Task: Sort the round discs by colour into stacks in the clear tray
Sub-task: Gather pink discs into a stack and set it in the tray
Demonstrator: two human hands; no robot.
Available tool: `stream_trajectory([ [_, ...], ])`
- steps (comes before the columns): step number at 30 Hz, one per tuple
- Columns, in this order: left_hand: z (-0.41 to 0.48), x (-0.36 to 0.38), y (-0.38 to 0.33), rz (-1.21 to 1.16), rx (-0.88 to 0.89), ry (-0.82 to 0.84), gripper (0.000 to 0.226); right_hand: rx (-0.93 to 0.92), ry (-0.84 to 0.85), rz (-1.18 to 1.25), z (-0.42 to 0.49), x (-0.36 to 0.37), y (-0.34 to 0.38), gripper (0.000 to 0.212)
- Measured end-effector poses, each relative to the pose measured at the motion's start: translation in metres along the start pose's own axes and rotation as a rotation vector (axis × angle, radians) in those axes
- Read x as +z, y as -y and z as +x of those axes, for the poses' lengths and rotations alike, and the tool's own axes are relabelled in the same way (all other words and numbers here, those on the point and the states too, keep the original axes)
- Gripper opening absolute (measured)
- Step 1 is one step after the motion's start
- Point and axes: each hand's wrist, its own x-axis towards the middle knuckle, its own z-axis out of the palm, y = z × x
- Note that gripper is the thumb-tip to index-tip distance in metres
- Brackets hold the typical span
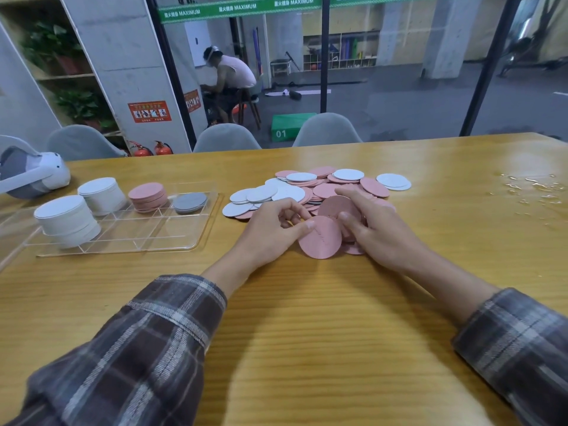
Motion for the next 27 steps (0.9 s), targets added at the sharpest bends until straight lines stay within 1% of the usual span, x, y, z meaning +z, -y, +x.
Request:
stream_trajectory([
  [6, 0.000, 0.019, -0.008, -0.084, -0.030, -0.107, 0.011, 0.008, 0.036, 0.050, -0.002, -0.002, 0.000, 0.042],
  [11, 0.000, 0.031, -0.018, -0.134, -0.048, -0.138, 0.015, -0.003, 0.041, -0.043, -0.003, -0.006, 0.000, 0.050],
  [12, 0.000, 0.032, -0.018, -0.112, -0.039, -0.143, 0.015, -0.009, 0.027, -0.045, -0.002, -0.008, -0.001, 0.050],
  [14, 0.001, 0.032, -0.017, 0.015, 0.021, -0.154, 0.013, -0.015, -0.002, -0.049, -0.001, -0.013, -0.003, 0.048],
  [16, 0.000, 0.033, -0.015, 0.127, 0.107, -0.118, 0.013, -0.001, -0.035, -0.054, 0.000, -0.019, -0.007, 0.046],
  [20, -0.005, 0.036, -0.016, 0.230, 0.266, 0.058, 0.015, 0.023, -0.074, -0.076, 0.001, -0.027, -0.015, 0.045],
  [22, -0.006, 0.038, -0.014, 0.297, 0.314, 0.137, 0.020, 0.027, -0.079, -0.085, 0.000, -0.029, -0.019, 0.046],
  [24, -0.007, 0.038, -0.011, 0.380, 0.351, 0.166, 0.023, 0.026, -0.073, -0.085, -0.002, -0.029, -0.020, 0.046],
  [27, -0.011, 0.034, -0.012, 0.439, 0.359, 0.207, 0.027, 0.016, -0.084, -0.085, -0.004, -0.030, -0.019, 0.047],
])
